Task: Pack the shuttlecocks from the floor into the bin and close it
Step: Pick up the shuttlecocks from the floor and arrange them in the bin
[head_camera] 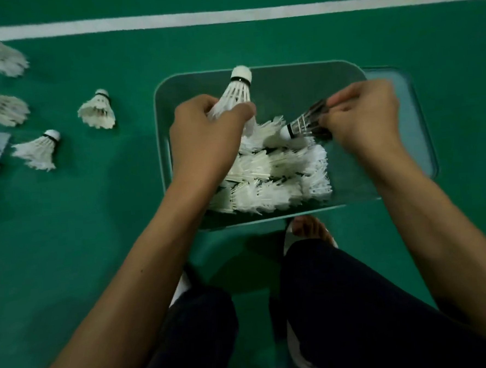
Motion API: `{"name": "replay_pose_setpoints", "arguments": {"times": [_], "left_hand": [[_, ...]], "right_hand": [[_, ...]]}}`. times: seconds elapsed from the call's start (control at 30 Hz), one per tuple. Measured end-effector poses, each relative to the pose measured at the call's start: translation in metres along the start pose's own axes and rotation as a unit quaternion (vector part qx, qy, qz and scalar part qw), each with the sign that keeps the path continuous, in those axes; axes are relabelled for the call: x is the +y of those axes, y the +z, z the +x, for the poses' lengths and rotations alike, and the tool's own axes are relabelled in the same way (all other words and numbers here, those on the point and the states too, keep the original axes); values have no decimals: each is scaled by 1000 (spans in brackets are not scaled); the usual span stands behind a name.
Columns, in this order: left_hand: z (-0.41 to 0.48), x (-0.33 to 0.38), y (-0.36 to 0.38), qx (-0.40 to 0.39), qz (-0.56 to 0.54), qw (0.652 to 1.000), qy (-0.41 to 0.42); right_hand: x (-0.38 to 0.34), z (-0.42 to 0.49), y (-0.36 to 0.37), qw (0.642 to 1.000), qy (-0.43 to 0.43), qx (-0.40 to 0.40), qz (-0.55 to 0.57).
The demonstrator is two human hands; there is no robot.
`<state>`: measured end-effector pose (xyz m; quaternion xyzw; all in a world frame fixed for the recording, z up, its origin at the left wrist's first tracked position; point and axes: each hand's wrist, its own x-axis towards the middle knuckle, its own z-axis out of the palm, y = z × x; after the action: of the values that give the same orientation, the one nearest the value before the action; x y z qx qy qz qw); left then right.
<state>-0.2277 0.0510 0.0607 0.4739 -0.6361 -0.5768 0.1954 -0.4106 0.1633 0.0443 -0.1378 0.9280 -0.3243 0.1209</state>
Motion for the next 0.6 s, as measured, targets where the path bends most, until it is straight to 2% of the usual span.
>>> {"name": "replay_pose_setpoints", "arguments": {"times": [0.13, 0.23, 0.37, 0.5, 0.6], "left_hand": [[1, -10, 5, 8, -19, 998, -65], [3, -13, 9, 17, -56, 993, -102], [-5, -15, 16, 23, -73, 991, -113], [-5, -22, 18, 71, -71, 985, -140], [0, -24, 17, 101, -80, 982, -142]], "right_hand": [[11, 12, 31, 993, 58, -91, 42], [4, 19, 57, 987, 64, -121, 81], [-4, 24, 79, 976, 129, -139, 107], [-12, 15, 88, 941, 192, -212, 180], [-17, 12, 90, 929, 212, -226, 202]]}}
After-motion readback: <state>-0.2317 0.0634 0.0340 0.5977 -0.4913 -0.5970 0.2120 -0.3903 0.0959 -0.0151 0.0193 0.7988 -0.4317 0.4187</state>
